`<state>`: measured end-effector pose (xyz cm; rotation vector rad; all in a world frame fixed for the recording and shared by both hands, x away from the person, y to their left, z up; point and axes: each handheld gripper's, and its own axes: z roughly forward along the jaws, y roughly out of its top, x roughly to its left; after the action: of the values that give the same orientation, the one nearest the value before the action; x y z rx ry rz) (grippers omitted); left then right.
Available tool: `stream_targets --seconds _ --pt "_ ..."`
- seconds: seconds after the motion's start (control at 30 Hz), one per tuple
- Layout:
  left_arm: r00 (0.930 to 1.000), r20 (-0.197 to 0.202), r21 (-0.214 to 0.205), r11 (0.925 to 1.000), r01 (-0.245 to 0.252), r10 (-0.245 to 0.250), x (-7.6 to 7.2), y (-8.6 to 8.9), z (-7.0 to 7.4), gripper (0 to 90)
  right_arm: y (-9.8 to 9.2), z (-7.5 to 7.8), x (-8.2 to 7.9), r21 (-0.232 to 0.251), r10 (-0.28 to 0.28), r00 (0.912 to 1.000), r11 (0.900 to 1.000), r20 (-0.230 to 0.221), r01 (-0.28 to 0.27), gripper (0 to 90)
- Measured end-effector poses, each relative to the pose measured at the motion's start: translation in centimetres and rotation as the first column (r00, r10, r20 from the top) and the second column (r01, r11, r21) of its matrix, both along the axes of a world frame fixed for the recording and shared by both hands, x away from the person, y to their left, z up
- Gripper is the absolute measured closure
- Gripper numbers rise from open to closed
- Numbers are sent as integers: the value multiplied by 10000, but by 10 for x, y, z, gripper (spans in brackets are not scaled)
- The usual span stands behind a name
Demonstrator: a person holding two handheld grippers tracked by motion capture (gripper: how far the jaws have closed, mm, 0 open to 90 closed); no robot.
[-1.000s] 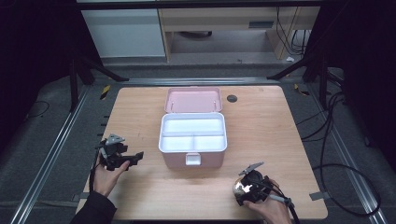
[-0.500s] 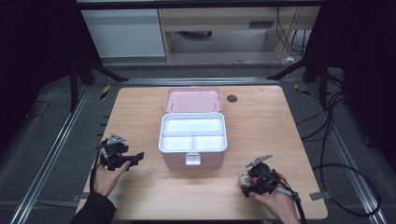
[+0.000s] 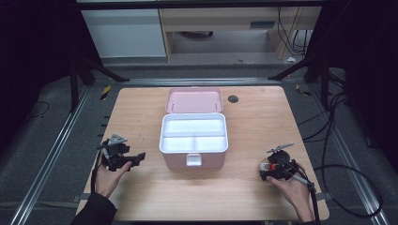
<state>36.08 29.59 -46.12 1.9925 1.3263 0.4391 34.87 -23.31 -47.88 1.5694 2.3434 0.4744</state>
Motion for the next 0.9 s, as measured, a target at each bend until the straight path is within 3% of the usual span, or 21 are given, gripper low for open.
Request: stream_targets --seconds 0.27,0.43,0.7,0.8,0.83,0.87,0.9 --pt "10000 2 -17 10000 57 -57 0 -1 0 241 -13 -7 4 -29 -354 9991 9994 -226 353 203" --pt "10000 31 -42 10000 71 -71 0 0 1 241 -13 -9 4 4 -435 9990 9991 -103 435 196" --pt "9996 274 -188 9998 91 -86 -2 -4 10 248 -16 10 1 349 -526 9931 9982 1048 492 168" --pt "9987 482 -178 9997 185 -176 -1 -7 17 260 -14 22 0 733 -446 9855 9968 1636 329 176" --pt "9981 576 -207 9995 222 -210 0 -8 19 268 -10 31 2 962 -190 9767 9954 2137 -17 189" --pt "9976 644 -201 9995 248 -234 0 -10 23 268 -10 31 2 962 -190 9767 9954 2137 -17 189" --pt "9968 759 -207 9994 262 -245 1 -12 26 280 -3 40 4 1073 -1 9657 9938 2598 -288 202"
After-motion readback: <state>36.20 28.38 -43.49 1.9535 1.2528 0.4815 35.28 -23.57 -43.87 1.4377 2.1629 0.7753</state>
